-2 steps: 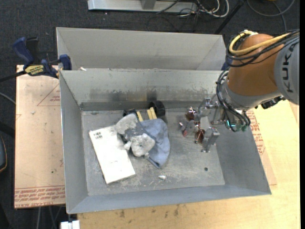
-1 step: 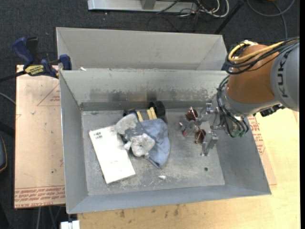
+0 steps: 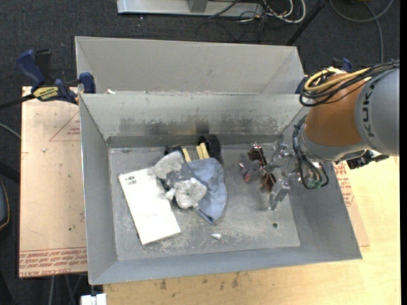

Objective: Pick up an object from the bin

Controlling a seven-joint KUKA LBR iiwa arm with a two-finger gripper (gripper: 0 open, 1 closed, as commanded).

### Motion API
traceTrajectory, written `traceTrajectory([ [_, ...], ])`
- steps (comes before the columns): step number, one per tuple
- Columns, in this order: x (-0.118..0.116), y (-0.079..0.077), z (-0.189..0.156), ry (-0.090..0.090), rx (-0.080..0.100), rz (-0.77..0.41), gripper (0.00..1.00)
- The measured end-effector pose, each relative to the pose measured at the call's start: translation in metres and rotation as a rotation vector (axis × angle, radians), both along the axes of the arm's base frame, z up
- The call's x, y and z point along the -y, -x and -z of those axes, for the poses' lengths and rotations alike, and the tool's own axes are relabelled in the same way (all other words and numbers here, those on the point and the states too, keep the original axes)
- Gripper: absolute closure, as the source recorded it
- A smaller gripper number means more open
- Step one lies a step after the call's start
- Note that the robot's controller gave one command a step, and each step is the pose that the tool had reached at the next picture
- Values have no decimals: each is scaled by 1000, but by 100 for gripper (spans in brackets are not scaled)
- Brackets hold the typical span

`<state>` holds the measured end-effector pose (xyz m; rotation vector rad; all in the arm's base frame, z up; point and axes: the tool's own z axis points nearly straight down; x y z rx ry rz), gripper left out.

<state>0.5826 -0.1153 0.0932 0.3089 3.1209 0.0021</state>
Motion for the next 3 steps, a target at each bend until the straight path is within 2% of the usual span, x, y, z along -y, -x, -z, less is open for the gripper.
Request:
traceTrajectory([
  [1,-19,1,17,4,-2,-42,100],
  [2,-20,1,19,2,0,-43,0],
  [3,-20,-1,17,3,7,-44,100],
])
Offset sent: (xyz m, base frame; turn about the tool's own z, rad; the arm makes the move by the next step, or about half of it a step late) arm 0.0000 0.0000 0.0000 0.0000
